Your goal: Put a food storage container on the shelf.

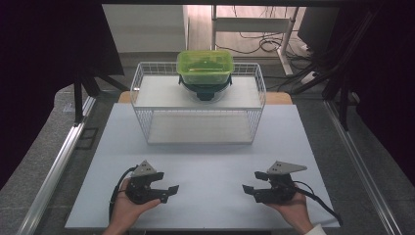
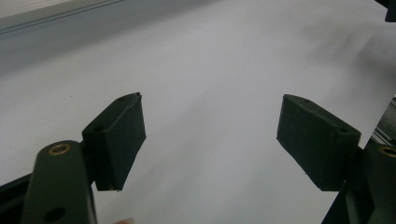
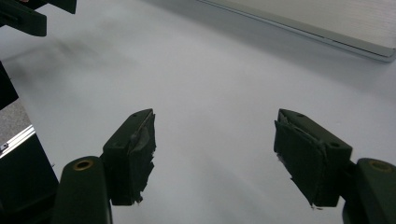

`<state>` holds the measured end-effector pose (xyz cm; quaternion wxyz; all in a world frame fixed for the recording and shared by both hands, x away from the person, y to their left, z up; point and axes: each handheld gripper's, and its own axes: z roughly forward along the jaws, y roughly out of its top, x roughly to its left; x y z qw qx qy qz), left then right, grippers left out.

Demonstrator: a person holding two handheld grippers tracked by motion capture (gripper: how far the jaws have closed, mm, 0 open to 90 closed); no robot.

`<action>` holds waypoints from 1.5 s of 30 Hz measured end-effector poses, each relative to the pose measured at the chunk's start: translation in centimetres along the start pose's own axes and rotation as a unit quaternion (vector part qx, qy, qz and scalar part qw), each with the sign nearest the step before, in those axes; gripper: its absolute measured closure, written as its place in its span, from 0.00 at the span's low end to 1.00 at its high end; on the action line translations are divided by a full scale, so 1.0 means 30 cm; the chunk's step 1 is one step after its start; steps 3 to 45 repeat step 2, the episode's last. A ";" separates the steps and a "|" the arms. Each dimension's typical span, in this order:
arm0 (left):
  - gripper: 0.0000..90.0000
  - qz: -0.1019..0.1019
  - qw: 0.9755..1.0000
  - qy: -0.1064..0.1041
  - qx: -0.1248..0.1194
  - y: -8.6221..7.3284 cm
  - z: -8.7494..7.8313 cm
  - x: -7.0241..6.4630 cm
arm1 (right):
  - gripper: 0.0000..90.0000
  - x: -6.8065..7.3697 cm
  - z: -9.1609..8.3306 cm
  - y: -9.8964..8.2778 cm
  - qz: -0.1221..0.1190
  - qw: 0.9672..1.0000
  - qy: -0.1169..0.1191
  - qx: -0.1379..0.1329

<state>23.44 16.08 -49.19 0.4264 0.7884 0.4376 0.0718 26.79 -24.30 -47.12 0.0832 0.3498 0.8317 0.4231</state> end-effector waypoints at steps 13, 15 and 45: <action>0.26 -0.002 1.000 0.001 -0.001 -0.001 0.000 0.005 | 0.31 -0.002 -0.001 -0.001 0.001 1.000 -0.001 0.000; 0.26 -0.002 1.000 0.001 -0.001 -0.001 0.000 0.005 | 0.31 -0.002 -0.001 -0.001 0.001 1.000 -0.001 0.000; 0.26 -0.002 1.000 0.001 -0.001 -0.001 0.000 0.005 | 0.31 -0.002 -0.001 -0.001 0.001 1.000 -0.001 0.000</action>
